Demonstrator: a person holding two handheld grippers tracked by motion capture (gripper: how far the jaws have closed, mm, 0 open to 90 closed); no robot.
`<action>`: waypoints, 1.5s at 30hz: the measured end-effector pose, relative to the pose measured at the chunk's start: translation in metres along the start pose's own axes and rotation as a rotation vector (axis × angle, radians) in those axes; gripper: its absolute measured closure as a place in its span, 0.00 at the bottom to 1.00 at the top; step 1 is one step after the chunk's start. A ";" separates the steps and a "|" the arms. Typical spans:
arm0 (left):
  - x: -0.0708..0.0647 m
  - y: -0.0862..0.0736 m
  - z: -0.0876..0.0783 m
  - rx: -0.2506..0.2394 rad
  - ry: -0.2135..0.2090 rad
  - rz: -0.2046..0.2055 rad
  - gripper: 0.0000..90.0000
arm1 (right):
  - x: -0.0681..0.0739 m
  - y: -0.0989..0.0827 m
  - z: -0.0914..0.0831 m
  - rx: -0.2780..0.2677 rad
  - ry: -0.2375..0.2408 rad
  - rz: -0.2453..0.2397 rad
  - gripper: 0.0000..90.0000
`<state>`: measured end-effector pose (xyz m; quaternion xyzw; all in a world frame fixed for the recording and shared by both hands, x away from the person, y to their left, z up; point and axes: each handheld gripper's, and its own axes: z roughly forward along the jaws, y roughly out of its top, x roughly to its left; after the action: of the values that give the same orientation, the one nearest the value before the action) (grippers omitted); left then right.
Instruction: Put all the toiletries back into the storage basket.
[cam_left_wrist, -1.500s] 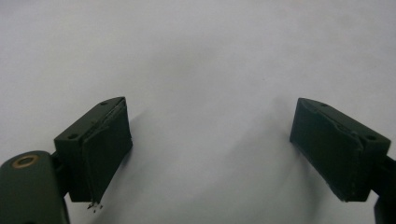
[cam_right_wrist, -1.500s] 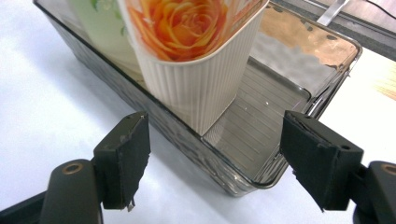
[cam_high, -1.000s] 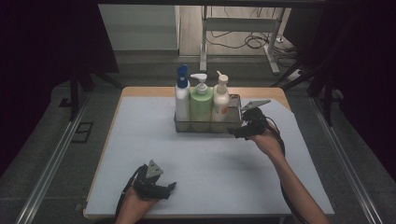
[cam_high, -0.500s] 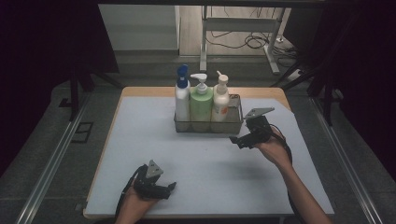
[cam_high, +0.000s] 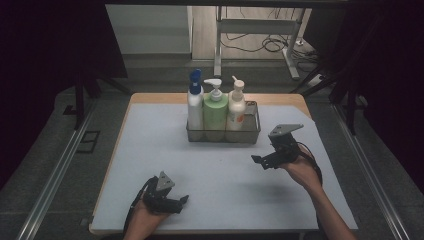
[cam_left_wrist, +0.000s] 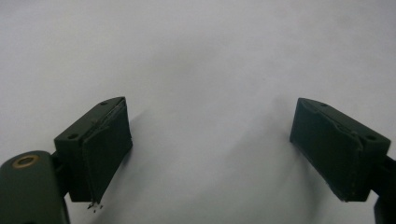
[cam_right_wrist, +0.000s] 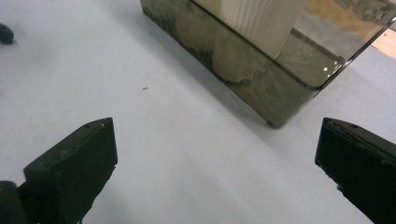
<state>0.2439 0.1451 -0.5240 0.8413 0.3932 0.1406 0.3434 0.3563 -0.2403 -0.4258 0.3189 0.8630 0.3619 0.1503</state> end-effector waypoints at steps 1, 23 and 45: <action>0.000 0.000 0.000 0.000 0.000 0.000 0.13 | 0.001 -0.002 -0.001 0.008 0.001 -0.002 0.00; 0.000 0.000 0.000 -0.002 0.000 0.000 0.14 | 0.025 -0.053 0.000 0.024 0.037 -0.003 0.00; 0.000 0.000 0.000 -0.004 0.002 -0.002 0.14 | 0.033 -0.105 0.021 0.043 0.017 0.034 0.00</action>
<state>0.2436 0.1448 -0.5242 0.8401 0.3941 0.1416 0.3448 0.2954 -0.2634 -0.5169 0.3335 0.8663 0.3485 0.1300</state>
